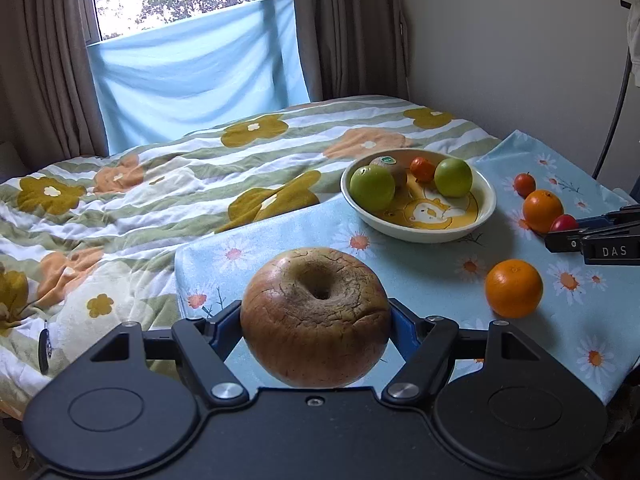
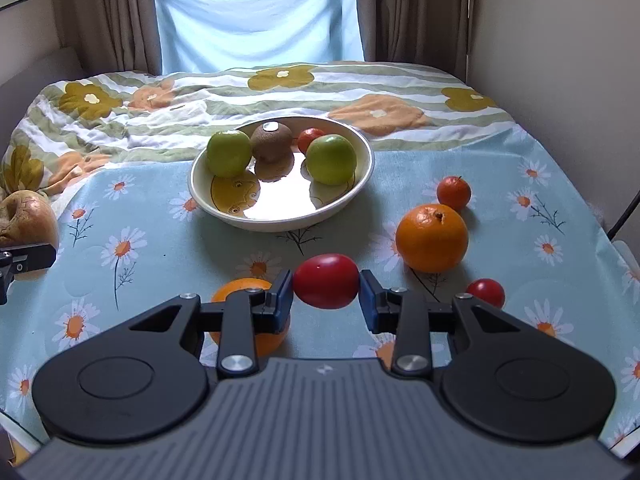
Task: Organize fruits
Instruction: 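Carry the brown apple with the left gripper while the right gripper carries the tomato to the bowl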
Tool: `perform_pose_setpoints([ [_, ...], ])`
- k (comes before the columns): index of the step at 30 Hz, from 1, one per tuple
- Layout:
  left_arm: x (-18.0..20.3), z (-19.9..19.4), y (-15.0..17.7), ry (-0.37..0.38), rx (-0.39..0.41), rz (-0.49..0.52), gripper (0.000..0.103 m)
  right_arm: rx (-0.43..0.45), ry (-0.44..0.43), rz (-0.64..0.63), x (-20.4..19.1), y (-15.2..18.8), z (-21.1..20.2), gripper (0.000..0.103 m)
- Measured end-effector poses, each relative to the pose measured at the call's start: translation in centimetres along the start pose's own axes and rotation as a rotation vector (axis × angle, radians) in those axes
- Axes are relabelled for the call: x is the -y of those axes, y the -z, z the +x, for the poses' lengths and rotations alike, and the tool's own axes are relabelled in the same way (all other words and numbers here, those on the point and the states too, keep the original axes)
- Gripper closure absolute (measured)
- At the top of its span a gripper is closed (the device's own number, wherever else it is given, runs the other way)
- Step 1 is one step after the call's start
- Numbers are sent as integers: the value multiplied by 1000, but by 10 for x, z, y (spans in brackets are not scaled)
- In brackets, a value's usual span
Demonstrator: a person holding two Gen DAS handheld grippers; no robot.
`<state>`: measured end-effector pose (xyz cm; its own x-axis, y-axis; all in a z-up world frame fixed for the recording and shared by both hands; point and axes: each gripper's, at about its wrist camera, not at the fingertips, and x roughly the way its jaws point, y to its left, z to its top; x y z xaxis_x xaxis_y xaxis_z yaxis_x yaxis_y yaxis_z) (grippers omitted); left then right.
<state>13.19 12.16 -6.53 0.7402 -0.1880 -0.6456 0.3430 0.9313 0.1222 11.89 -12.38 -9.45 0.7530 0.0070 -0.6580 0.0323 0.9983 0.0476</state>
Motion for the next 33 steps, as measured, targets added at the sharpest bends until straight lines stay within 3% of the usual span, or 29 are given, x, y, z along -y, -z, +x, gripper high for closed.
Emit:
perform_pose_setpoints([
  [7,13,-31,-16,-20,22,-40,25,12,-36,-27,5,-17,-32,53],
  [19,74,-56,-40,-158,57,-173,25,34,-175,-135,52,-52,-45,53],
  [25,107,-50,-56,-208,74,-218,25,48,-248,-228,79,-73,-35,53],
  [33,125,-8,-84,-193,74,-217,25,44,-305,-308,95,-91,-5,53],
])
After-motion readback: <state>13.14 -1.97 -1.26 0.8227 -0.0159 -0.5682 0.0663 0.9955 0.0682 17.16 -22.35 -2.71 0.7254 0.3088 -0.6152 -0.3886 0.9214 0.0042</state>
